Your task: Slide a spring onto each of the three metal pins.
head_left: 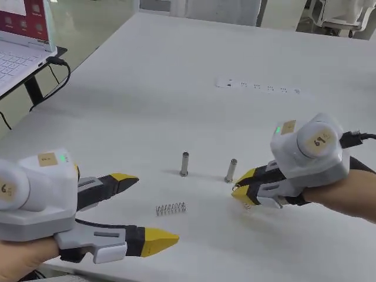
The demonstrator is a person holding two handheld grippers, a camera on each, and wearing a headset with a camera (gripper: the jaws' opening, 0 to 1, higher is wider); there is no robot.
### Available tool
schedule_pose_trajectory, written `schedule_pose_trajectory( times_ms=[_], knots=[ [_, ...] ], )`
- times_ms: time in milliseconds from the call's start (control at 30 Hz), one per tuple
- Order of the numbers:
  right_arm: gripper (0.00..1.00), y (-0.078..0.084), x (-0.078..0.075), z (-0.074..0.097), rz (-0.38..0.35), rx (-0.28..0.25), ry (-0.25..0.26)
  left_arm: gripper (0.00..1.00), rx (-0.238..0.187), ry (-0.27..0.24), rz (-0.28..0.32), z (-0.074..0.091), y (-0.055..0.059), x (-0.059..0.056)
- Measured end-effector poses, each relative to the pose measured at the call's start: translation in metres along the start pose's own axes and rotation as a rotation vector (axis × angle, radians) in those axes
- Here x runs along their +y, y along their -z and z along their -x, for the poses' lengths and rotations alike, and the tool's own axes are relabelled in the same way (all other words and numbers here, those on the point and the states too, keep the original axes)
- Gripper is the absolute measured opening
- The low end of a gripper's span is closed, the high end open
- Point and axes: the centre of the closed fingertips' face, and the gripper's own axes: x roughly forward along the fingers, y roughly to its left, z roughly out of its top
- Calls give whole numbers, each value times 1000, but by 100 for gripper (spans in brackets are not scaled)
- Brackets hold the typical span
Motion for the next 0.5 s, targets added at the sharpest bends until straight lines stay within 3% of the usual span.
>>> schedule_pose_trajectory(
  times_ms=[500],
  knots=[
    [8, -13, -6, 15, -68, -94, 38, 78, -1, -1, -5, 0, 0, 1]
  ],
)
